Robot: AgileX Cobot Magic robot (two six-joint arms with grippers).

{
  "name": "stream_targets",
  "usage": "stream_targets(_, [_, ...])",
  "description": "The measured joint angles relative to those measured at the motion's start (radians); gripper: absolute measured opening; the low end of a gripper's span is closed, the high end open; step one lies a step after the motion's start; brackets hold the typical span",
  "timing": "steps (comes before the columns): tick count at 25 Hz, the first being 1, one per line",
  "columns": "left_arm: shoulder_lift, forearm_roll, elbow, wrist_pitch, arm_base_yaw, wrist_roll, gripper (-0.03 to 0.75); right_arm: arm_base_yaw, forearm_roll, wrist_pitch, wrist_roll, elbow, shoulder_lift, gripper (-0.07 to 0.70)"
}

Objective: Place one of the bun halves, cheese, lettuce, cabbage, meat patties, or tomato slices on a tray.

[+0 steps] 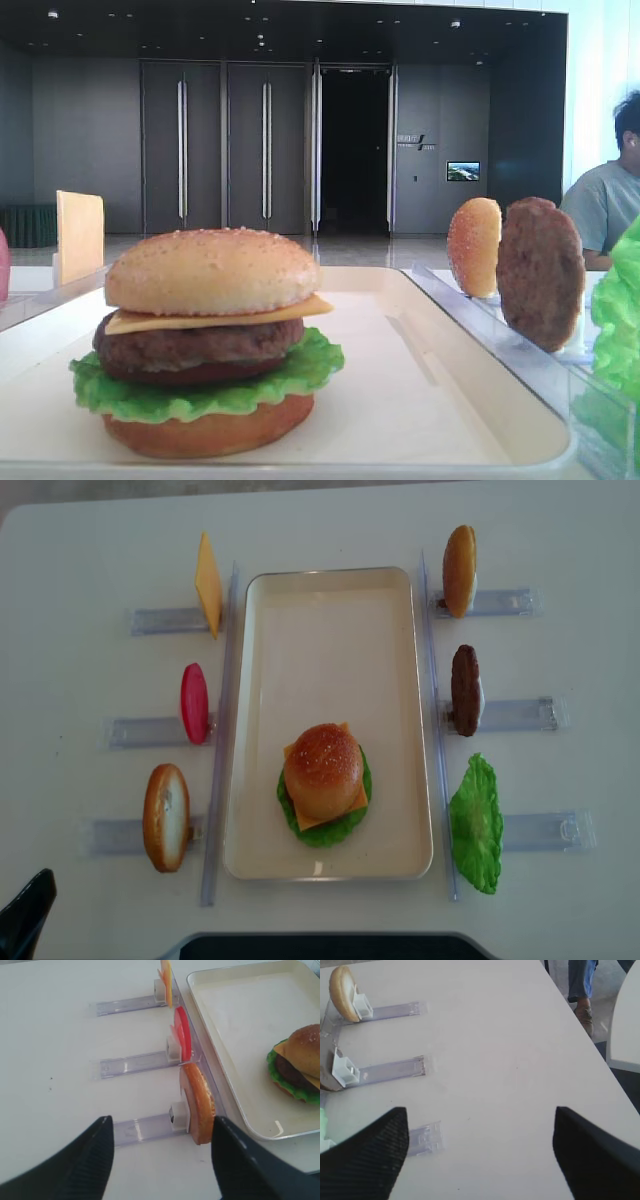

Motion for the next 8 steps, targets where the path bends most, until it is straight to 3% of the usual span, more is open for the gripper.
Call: stream_targets(8, [0.000,0.000,0.000,0.000,0.000,0.000,0.472,0.000,0.000,0.000,0.000,0.000,0.000,0.587])
